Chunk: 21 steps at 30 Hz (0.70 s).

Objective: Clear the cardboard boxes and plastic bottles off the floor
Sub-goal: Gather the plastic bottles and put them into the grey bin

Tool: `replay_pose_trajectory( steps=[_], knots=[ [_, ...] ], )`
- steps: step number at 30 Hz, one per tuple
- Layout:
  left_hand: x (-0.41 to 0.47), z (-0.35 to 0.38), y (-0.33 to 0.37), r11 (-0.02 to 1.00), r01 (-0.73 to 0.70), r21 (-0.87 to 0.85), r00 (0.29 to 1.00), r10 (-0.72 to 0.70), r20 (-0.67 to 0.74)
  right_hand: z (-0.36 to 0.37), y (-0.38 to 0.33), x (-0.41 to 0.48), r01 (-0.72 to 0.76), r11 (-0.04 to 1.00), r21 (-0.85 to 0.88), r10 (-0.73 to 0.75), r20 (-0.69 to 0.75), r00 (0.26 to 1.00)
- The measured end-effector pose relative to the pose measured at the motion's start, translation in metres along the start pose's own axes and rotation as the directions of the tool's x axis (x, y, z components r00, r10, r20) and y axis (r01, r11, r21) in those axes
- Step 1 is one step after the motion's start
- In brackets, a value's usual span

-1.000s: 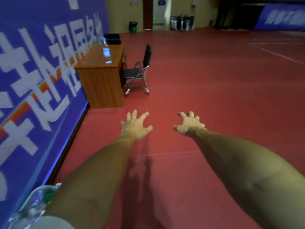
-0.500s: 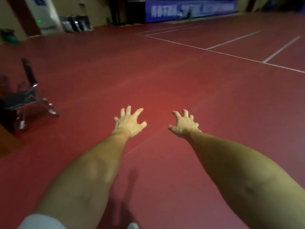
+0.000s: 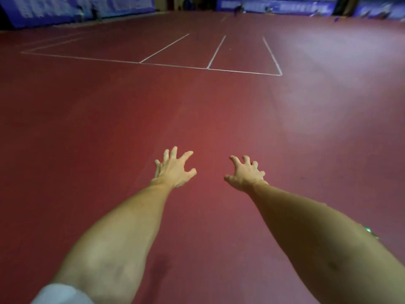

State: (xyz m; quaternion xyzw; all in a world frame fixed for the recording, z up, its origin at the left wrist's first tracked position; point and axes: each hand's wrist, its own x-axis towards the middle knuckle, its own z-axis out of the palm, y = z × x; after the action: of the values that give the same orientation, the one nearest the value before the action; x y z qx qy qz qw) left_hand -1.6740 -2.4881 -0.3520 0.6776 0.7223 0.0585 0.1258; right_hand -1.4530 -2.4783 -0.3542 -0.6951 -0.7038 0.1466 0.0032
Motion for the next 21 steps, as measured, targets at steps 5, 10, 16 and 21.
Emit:
replay_pose_trajectory(
  steps=[5,10,16,21],
  knots=[
    [0.095,0.020,0.108,0.968,-0.249,0.034,0.965,0.245,0.095,-0.023,0.095,0.037,-0.212,0.969,0.125,0.218,-0.039,0.975],
    [0.154,0.058,0.244,0.886,-0.461,0.041,0.879,0.450,0.158,-0.049,0.215,0.064,-0.401,0.900,0.168,0.415,-0.056,0.908],
    [0.193,0.103,0.395,0.794,-0.604,0.071,0.785,0.576,0.230,-0.082,0.362,0.071,-0.552,0.810,0.198,0.573,-0.068,0.817],
    [0.203,0.131,0.532,0.665,-0.747,0.020,0.649,0.722,0.241,-0.105,0.470,0.057,-0.683,0.699,0.212,0.703,-0.030,0.711]
  ],
)
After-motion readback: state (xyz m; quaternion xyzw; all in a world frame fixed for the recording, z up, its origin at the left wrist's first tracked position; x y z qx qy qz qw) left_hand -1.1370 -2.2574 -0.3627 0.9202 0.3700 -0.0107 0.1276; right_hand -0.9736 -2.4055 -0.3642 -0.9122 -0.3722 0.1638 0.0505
